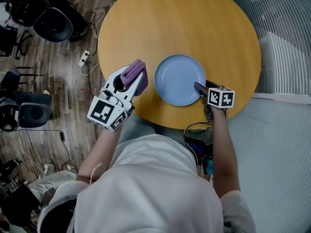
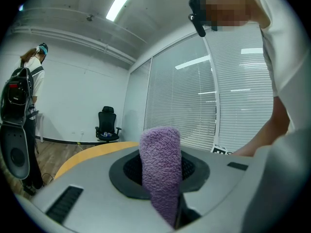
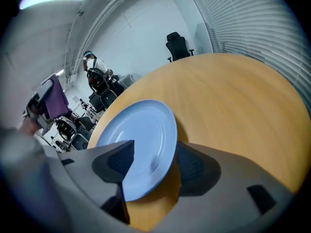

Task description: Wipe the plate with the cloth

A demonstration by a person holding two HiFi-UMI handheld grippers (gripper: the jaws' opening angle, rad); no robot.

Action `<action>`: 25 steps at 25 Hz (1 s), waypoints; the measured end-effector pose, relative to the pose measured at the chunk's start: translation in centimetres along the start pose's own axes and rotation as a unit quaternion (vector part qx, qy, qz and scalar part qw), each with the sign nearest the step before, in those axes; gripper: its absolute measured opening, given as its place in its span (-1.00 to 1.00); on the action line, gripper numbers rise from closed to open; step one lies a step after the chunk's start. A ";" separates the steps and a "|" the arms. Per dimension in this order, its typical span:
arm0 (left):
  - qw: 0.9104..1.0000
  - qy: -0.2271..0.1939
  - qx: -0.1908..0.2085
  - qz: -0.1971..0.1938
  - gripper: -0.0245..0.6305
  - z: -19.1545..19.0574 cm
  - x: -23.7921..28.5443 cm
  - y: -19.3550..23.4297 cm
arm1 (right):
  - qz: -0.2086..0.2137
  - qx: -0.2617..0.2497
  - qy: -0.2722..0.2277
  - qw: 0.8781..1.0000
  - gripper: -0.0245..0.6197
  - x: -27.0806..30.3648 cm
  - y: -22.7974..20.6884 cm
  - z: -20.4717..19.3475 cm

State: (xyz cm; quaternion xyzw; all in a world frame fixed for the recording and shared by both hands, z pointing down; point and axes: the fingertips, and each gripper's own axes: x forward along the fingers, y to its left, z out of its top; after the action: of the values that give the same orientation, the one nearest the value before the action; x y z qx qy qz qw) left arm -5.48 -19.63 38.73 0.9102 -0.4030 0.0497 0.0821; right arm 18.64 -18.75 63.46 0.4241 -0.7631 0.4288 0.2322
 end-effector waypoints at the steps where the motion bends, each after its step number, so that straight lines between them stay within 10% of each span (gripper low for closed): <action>1: 1.000 0.000 0.000 0.000 -0.67 -0.1 0.0 0.0 | 0.000 0.013 0.005 1.000 -0.11 0.3 0.0 -0.1; 13: 1.000 0.000 0.000 -0.001 -0.67 -0.6 -1.2 -0.1 | 0.002 0.077 0.036 0.996 -0.12 1.5 -0.5 -1.6; 25: 1.000 -0.012 0.001 0.001 -0.67 0.2 -1.8 -0.7 | -0.006 0.105 0.029 0.994 -0.75 1.4 -2.5 -2.2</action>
State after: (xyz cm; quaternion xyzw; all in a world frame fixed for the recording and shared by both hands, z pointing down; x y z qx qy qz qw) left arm -6.20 -17.91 38.19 0.9104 -0.4047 0.0388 0.0764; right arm 19.97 -18.21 66.74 0.4381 -0.7045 0.5170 0.2111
